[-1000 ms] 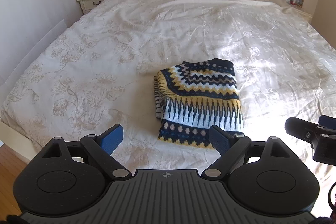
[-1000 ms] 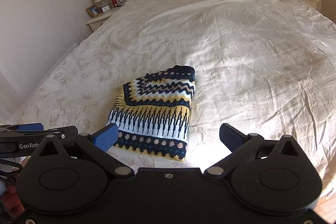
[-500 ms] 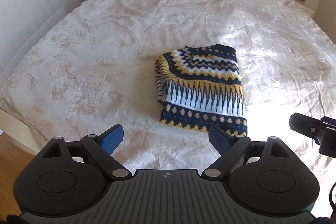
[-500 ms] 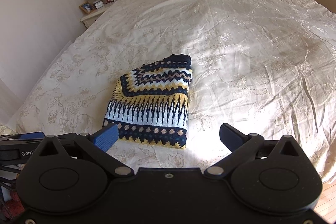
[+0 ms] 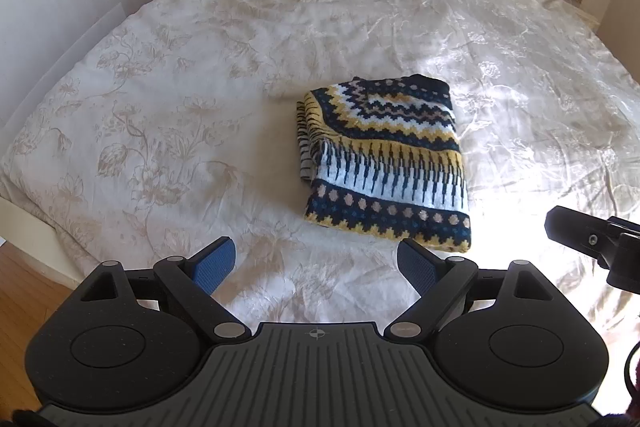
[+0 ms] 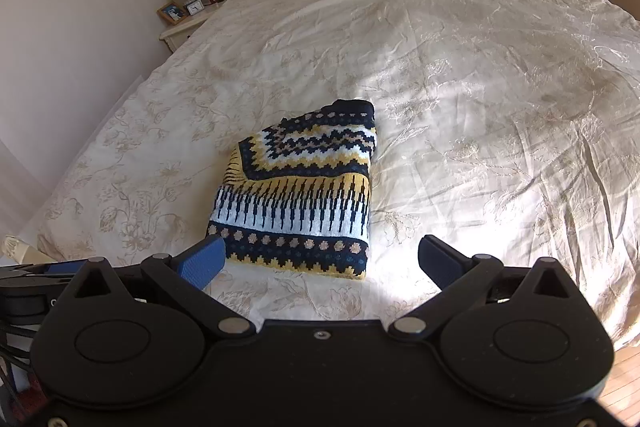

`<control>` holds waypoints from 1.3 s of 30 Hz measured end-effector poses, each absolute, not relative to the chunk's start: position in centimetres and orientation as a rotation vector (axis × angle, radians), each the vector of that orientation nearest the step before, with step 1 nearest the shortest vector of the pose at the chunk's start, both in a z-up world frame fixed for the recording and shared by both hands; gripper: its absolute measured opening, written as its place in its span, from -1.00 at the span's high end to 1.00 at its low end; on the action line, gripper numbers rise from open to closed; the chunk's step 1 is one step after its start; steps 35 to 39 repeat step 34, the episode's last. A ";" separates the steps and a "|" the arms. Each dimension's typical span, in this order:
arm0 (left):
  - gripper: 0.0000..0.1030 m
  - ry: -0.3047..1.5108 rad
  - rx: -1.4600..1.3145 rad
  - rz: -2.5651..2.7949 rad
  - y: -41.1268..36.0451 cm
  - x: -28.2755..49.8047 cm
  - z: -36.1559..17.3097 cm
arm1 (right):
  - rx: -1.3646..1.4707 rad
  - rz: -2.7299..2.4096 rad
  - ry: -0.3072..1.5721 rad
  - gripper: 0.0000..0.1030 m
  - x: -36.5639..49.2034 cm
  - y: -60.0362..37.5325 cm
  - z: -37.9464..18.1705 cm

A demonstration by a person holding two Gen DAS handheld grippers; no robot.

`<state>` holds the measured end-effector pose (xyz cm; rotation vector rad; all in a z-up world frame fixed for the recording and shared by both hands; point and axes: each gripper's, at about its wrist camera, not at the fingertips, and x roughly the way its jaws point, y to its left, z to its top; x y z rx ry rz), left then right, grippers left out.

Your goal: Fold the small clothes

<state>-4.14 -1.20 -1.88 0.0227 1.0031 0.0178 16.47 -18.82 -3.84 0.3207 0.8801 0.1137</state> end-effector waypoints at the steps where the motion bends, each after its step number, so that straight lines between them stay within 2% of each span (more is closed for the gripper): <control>1: -0.72 1.006 0.023 0.016 -1.2 -4.1 -1.9 | 0.321 0.114 0.881 -0.98 16.5 -18.8 -3.9; 39: -0.72 1.028 0.040 0.023 -1.9 -3.4 -2.5 | 0.355 0.110 0.910 -0.98 17.3 -19.1 -4.7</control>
